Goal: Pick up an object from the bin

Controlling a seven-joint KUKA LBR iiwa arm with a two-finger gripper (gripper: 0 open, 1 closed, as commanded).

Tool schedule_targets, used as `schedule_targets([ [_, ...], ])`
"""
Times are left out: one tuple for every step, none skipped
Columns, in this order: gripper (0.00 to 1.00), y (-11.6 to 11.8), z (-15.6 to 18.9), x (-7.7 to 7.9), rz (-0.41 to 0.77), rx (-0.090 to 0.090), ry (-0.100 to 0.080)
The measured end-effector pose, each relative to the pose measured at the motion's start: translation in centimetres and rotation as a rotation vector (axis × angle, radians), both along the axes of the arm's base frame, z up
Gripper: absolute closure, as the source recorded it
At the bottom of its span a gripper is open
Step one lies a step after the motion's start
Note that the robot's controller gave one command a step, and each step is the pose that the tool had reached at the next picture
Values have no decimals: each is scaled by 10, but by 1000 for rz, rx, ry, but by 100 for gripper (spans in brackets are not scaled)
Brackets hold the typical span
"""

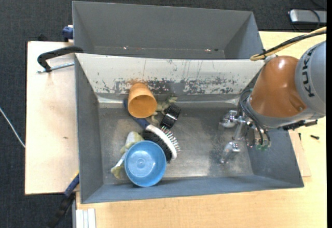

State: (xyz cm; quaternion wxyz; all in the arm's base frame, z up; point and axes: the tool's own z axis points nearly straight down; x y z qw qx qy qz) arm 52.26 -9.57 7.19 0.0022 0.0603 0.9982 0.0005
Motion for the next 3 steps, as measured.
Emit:
schedule_targets([
  [0, 10, 0, -28, 58, -1, 0],
  [100, 10, 0, -28, 59, -1, 3],
  [100, -27, 117, 4, -328, -1, -7],
])
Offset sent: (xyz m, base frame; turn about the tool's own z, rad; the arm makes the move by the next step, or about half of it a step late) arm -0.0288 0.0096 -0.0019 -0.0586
